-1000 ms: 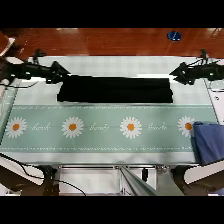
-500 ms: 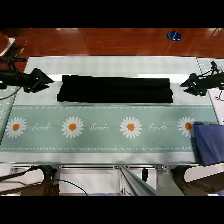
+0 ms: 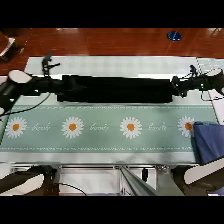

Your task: Fold the shirts.

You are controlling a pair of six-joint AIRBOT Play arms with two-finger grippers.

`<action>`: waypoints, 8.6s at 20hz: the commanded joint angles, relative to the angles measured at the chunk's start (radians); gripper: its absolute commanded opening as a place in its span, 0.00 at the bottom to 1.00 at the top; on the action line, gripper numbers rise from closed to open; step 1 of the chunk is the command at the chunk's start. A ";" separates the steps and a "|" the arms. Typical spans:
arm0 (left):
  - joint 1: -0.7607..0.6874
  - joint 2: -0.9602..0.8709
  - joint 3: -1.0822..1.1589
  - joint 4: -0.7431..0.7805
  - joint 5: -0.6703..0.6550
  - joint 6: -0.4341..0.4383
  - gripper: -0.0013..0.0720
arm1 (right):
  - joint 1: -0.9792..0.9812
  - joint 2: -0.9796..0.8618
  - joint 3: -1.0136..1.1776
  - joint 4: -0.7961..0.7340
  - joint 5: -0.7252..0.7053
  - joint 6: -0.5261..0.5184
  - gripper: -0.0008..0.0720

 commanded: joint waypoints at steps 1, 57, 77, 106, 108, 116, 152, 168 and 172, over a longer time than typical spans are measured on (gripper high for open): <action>-0.128 -0.014 -0.006 -0.008 0.130 0.005 0.70 | 0.032 0.011 0.022 0.041 0.074 -0.031 0.05; -0.010 0.525 -0.500 0.049 0.095 -0.179 0.05 | 0.740 0.021 0.222 0.279 -0.140 0.002 0.05; -0.010 0.525 -0.502 0.049 0.154 -0.179 0.05 | 0.423 1.107 -0.797 -0.651 -0.130 0.663 0.57; -0.010 0.467 -0.502 0.049 0.161 -0.179 0.05 | 0.484 0.308 -0.186 0.329 -0.011 -0.129 0.04; -0.010 0.467 -0.502 0.049 0.161 -0.179 0.05 | 0.464 0.329 -0.055 0.281 0.017 -0.079 0.04; -0.010 0.467 -0.502 0.049 0.157 -0.179 0.05 | 0.256 0.424 0.293 0.100 0.202 0.093 0.04; -0.008 0.467 -0.401 -0.038 0.263 -0.124 0.10 | -0.706 1.074 -0.327 -0.785 0.589 0.289 0.46; -0.332 0.127 0.111 0.834 0.007 -0.556 0.05 | 0.443 0.582 -0.188 -0.712 0.039 0.296 0.04; -0.262 0.123 0.112 0.816 -0.007 -0.557 0.05 | 0.446 0.557 -0.189 -0.709 0.012 0.296 0.04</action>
